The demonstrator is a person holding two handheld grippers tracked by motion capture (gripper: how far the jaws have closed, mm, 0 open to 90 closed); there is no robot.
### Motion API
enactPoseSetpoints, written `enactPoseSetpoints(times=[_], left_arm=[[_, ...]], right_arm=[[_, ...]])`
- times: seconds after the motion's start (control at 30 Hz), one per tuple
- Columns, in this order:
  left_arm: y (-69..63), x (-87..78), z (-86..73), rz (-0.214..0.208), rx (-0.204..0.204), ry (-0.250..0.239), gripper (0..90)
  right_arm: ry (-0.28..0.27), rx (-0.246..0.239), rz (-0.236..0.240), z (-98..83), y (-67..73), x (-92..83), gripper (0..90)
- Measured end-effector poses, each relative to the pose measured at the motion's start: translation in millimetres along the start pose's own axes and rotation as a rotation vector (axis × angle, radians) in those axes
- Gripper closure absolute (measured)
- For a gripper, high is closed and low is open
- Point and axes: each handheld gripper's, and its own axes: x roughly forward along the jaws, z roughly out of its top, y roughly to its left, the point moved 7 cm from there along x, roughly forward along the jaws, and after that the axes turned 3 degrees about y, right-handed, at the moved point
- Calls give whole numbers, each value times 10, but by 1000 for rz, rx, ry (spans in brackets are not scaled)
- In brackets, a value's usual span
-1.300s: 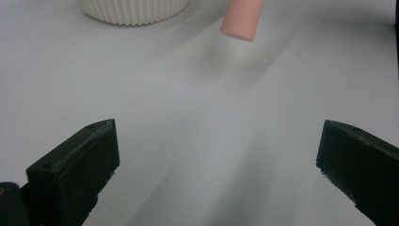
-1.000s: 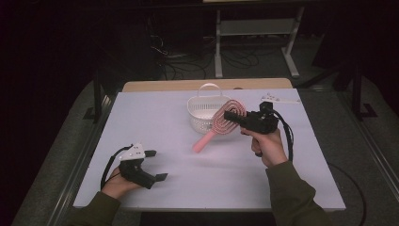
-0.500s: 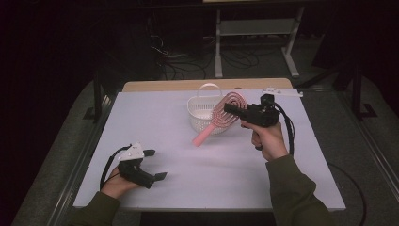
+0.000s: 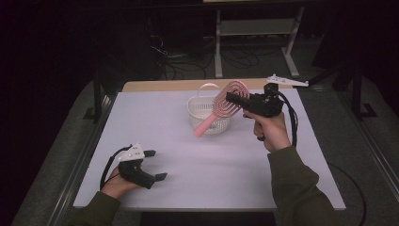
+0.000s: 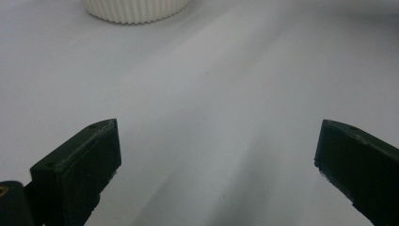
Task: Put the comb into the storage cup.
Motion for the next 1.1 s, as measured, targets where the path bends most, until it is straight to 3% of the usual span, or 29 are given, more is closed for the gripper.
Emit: enactPoseSetpoints(times=[0.5,1.1], left_arm=[[-2,-5,2,1,1,-5,11],[-16,2,1,-5,6,-8,11]], right_arm=[[-48,5,-43,219,-122,-17,631],[-83,18,-147,338,-430,45,630]])
